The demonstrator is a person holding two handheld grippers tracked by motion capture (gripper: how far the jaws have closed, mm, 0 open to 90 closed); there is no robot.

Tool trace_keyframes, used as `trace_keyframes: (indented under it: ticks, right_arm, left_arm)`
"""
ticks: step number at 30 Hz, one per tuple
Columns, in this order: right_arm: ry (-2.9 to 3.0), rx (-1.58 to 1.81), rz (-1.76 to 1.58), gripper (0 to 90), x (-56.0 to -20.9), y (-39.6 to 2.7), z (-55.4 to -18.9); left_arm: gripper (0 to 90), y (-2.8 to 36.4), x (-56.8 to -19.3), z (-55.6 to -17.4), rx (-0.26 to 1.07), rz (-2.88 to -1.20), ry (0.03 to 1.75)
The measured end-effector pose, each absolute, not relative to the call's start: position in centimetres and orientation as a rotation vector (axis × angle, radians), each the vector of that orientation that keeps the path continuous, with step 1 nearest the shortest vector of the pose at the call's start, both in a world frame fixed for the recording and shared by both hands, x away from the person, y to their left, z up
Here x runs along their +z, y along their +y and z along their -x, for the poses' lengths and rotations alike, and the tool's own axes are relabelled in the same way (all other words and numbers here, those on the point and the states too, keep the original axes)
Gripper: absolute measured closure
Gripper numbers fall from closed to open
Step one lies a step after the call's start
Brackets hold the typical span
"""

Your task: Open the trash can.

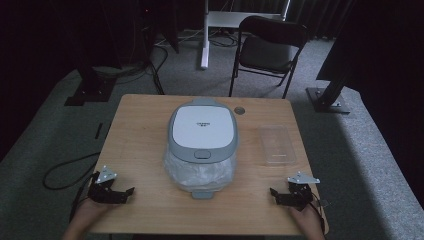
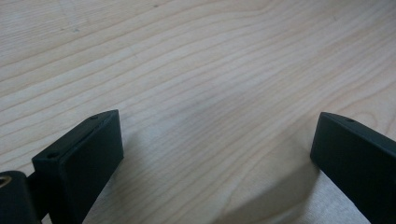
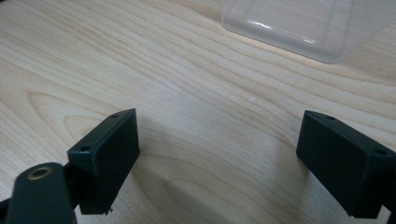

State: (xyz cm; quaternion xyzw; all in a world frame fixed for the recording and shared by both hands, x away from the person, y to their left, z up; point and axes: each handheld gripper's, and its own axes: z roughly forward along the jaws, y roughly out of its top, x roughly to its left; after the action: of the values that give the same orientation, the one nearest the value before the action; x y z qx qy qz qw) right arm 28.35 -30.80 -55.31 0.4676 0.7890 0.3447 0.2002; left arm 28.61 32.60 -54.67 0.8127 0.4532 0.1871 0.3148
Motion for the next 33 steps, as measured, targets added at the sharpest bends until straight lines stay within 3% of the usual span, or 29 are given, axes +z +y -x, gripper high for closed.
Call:
trace_keyframes:
  ticks: [12, 27, 33]
  right_arm:
    - [2.215, 0.966, -1.293, 12.6, -55.3, -30.8, -28.3]
    - [2.215, 0.967, -1.294, 12.6, -55.3, -30.8, -28.4]
    - [2.216, 0.966, -1.293, 12.6, -55.3, -30.8, -28.3]
  left_arm:
    - [3.4, 32.7, -54.2, -28.4, 0.442, -2.125, 1.204]
    - [3.4, 32.0, -51.1, -27.4, 0.413, -2.069, 1.118]
    - [3.4, 30.9, -47.2, -27.2, 0.450, -2.048, 1.026]
